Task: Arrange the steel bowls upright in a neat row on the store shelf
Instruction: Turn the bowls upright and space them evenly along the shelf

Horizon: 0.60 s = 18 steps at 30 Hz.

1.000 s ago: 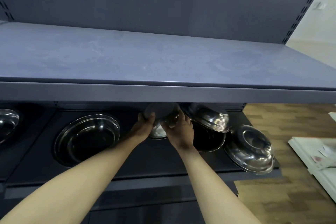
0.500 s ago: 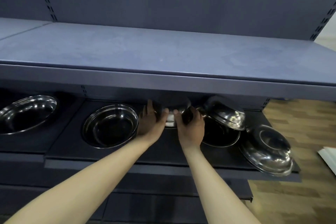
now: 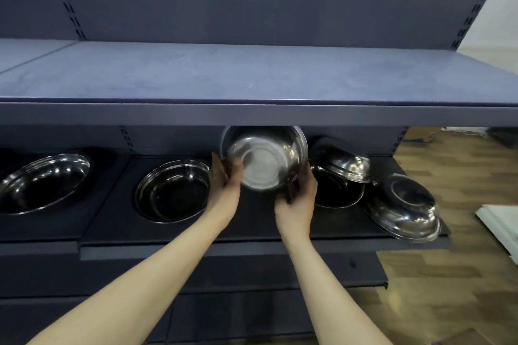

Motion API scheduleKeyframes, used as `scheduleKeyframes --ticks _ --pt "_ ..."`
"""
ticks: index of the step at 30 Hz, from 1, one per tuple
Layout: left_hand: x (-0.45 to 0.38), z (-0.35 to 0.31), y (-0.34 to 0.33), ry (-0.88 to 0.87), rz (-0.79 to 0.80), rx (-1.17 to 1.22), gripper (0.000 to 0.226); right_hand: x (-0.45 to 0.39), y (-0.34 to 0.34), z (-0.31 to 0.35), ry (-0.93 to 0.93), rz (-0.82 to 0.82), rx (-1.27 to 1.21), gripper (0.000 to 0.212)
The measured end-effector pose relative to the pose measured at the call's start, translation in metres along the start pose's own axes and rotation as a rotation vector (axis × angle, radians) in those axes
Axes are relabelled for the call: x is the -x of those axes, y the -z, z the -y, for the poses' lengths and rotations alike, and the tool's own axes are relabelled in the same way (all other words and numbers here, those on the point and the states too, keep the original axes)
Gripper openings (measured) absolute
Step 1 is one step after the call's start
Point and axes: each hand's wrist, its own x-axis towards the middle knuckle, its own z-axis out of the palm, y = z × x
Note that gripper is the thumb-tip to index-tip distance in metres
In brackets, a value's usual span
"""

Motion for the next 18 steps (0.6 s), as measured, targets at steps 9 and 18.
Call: scheduleKeyframes --ticks 9,18 --pt "-0.006 0.008 0.03 -0.042 0.078 0.131 0.069 0.005 -0.007 0.02 -0.336 -0.294 -0.271 0.04" --pt "0.001 0.017 0.047 -0.151 0.24 -0.139 0.059 0.027 -0.002 0.022 -0.433 -0.191 -0.012 0.027"
